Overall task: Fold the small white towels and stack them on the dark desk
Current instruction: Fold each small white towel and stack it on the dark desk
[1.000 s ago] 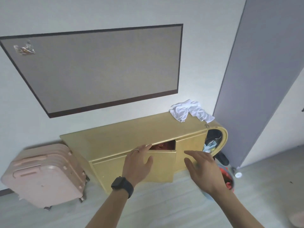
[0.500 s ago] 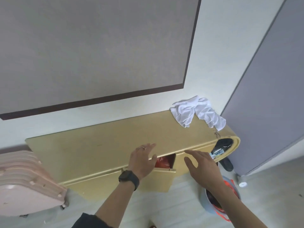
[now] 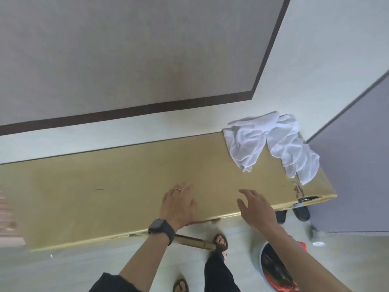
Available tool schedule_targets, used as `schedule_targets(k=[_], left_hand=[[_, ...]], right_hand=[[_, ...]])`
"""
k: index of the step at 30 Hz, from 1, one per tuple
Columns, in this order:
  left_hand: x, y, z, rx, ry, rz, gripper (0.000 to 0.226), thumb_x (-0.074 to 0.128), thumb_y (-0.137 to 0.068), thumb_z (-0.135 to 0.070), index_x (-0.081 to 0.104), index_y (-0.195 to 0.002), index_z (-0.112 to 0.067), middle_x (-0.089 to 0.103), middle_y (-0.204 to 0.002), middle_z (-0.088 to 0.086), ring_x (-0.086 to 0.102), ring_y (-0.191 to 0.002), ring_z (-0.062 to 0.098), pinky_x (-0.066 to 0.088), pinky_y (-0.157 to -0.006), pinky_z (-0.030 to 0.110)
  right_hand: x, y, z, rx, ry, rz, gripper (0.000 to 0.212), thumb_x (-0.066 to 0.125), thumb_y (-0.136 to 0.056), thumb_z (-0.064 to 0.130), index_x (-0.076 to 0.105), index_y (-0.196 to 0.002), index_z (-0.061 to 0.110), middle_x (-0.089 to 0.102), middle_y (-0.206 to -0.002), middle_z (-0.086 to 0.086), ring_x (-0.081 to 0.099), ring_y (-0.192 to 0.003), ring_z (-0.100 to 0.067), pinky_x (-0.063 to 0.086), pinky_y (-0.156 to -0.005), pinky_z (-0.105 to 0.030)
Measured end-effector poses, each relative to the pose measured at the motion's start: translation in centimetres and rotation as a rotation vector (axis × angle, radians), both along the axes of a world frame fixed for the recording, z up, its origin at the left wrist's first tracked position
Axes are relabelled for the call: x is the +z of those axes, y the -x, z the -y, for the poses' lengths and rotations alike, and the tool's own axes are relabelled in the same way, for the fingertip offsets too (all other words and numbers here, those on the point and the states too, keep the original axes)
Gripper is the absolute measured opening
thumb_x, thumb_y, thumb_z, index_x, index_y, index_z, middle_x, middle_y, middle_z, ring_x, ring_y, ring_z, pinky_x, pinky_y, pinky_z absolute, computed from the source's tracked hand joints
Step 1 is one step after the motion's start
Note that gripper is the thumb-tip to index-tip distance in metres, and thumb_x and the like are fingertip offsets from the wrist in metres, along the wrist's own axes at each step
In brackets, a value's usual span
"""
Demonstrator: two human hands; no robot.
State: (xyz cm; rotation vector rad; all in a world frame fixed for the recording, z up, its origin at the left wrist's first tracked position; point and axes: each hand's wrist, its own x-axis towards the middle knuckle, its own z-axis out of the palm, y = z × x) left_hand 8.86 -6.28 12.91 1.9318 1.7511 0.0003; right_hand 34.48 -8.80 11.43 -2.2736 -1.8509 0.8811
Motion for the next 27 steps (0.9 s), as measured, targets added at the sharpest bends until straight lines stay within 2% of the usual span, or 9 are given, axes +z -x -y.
schedule_targets(k=[3,6,9,13,17,20,22,24,27], left_hand=[[-3.2,-1.9,-2.5,0.017,0.083,-0.052,0.052,0.042,-0.099,-0.041,0.032,-0.15,-0.038,0.021,-0.163,-0.005,0.016,-0.15,0.02,0.018,-0.12,0.043],[-6.6,-3.3,-4.5,0.017,0.159,-0.107,0.057,0.04,-0.099,-0.043,0.021,-0.153,-0.042,0.008,-0.166,-0.007,0.006,-0.152,0.021,0.012,-0.122,0.048],[-9.4,-4.3,-5.9,0.007,0.22,-0.147,0.062,0.039,-0.1,-0.045,0.01,-0.154,-0.043,-0.003,-0.166,-0.007,-0.003,-0.153,0.024,0.008,-0.122,0.054],[-12.6,-4.9,-6.8,0.007,0.27,-0.171,0.063,0.032,-0.101,-0.052,-0.002,-0.153,-0.05,-0.018,-0.164,-0.011,-0.014,-0.152,0.023,-0.001,-0.12,0.059],[-14.6,-4.7,-6.1,0.024,0.275,-0.208,0.064,0.025,-0.1,-0.057,-0.015,-0.149,-0.054,-0.033,-0.156,-0.019,-0.024,-0.149,0.019,-0.011,-0.117,0.061],[-14.2,-4.6,-6.3,0.015,0.288,-0.208,0.063,0.024,-0.1,-0.057,-0.017,-0.148,-0.055,-0.032,-0.157,-0.019,-0.025,-0.149,0.018,-0.012,-0.116,0.06],[-13.5,-4.3,-6.7,-0.013,0.317,-0.209,0.064,0.025,-0.1,-0.055,-0.016,-0.149,-0.055,-0.029,-0.159,-0.017,-0.023,-0.149,0.018,-0.008,-0.118,0.061],[-12.6,-3.9,-7.3,-0.033,0.356,-0.203,0.065,0.031,-0.1,-0.052,-0.01,-0.151,-0.053,-0.025,-0.161,-0.015,-0.019,-0.151,0.019,-0.002,-0.119,0.06],[-9.9,-4.3,-8.8,-0.002,0.4,-0.136,0.065,0.042,-0.099,-0.042,0.009,-0.155,-0.044,-0.002,-0.167,-0.005,0.001,-0.153,0.022,0.014,-0.12,0.05]], right_hand=[[-3.2,-2.1,-4.8,0.032,0.03,0.027,0.043,0.048,-0.099,0.03,0.048,-0.141,0.024,0.047,-0.147,0.004,0.049,-0.127,-0.024,0.045,-0.101,-0.039],[-6.4,-3.5,-8.7,0.086,0.076,0.072,0.047,0.045,-0.1,0.024,0.04,-0.146,0.024,0.032,-0.156,0.006,0.046,-0.13,-0.025,0.044,-0.101,-0.041],[-9.2,-4.2,-11.1,0.111,0.075,0.097,0.048,0.044,-0.098,0.016,0.036,-0.146,0.02,0.027,-0.157,0.005,0.048,-0.124,-0.028,0.048,-0.095,-0.043],[-12.6,-5.5,-12.1,0.127,0.001,0.172,0.044,0.046,-0.091,0.002,0.048,-0.133,0.012,0.039,-0.143,-0.002,0.05,-0.099,-0.032,0.05,-0.077,-0.043],[-14.2,-6.7,-12.0,0.135,-0.18,0.136,0.04,0.054,-0.08,-0.013,0.06,-0.115,0.004,0.054,-0.124,-0.009,0.053,-0.079,-0.035,0.049,-0.061,-0.042],[-13.7,-7.1,-13.0,0.177,-0.172,0.156,0.03,0.056,-0.076,-0.015,0.06,-0.101,0.001,0.056,-0.111,-0.011,0.053,-0.075,-0.035,0.046,-0.055,-0.038],[-12.7,-7.2,-13.8,0.173,-0.165,0.146,0.018,0.053,-0.081,-0.013,0.057,-0.092,0.001,0.054,-0.103,-0.011,0.051,-0.069,-0.035,0.04,-0.053,-0.037],[-11.0,-7.0,-14.7,0.136,-0.218,0.066,0.006,0.051,-0.093,-0.003,0.055,-0.093,0.003,0.053,-0.104,-0.01,0.052,-0.067,-0.037,0.042,-0.055,-0.038],[-6.8,-6.7,-15.4,0.078,-0.395,-0.092,0.01,0.053,-0.1,0.014,0.061,-0.103,0.01,0.06,-0.107,-0.003,0.059,-0.073,-0.03,0.047,-0.065,-0.034]])
